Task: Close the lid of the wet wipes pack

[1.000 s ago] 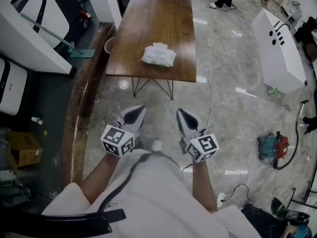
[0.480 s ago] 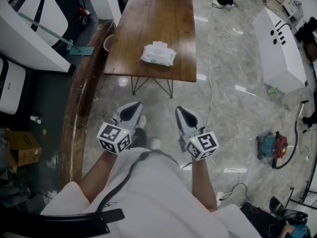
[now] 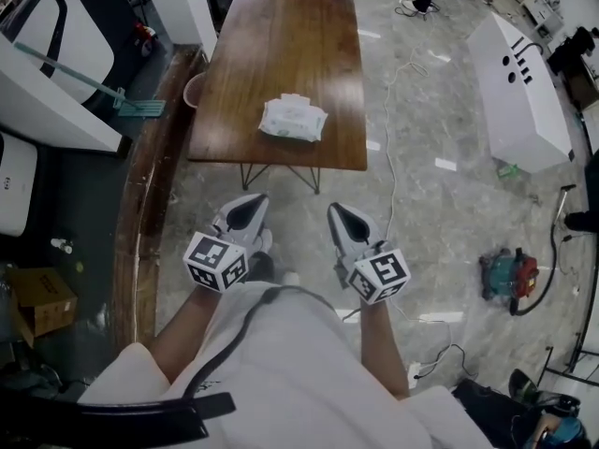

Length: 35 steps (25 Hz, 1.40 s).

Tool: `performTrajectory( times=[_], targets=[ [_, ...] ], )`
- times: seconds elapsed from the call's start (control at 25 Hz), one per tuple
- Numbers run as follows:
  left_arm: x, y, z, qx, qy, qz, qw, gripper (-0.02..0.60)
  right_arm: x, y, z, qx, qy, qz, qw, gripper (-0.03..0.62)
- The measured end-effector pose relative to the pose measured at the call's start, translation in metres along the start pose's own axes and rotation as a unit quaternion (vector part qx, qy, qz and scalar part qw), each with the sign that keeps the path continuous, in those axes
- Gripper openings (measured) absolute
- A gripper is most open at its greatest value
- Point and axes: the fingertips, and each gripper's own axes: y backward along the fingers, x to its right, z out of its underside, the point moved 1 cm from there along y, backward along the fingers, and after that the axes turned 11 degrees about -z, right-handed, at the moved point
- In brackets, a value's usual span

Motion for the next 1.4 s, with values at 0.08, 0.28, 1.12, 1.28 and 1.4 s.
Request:
performTrajectory(
  times=[0.08,0.28,1.12,1.28,1.4],
  targets=[
    [-0.009,-0.011,-0.007,0.000,0.000,0.003,1.0000,0.003,0.007,-0.010,-0.007,0.000,0.002,0.004,1.000,0.009],
    [-0.033,-0.036,-0.026,0.004,0.000,0.014,0.9999,0.003,0.022,-0.039,-0.021,-0.002,0.009,0.011,1.000,0.009],
    [-0.121,-0.120,-0.058,-0.019,0.001,0.087,0.9960,0.003,0.064,-0.125,-0.036,-0.012,0.002,0.085,0.996,0.009],
    [-0.135,-0.129,-0.059,-0.023,-0.004,0.092,0.9955,0.003,0.068,-0.141,-0.039,-0.016,-0.001,0.088,0.996,0.009],
    [-0.142,-0.135,-0.061,-0.023,-0.003,0.092,0.9955,0.003,0.074,-0.150,-0.039,-0.020,-0.002,0.087,0.996,0.009]
  ],
)
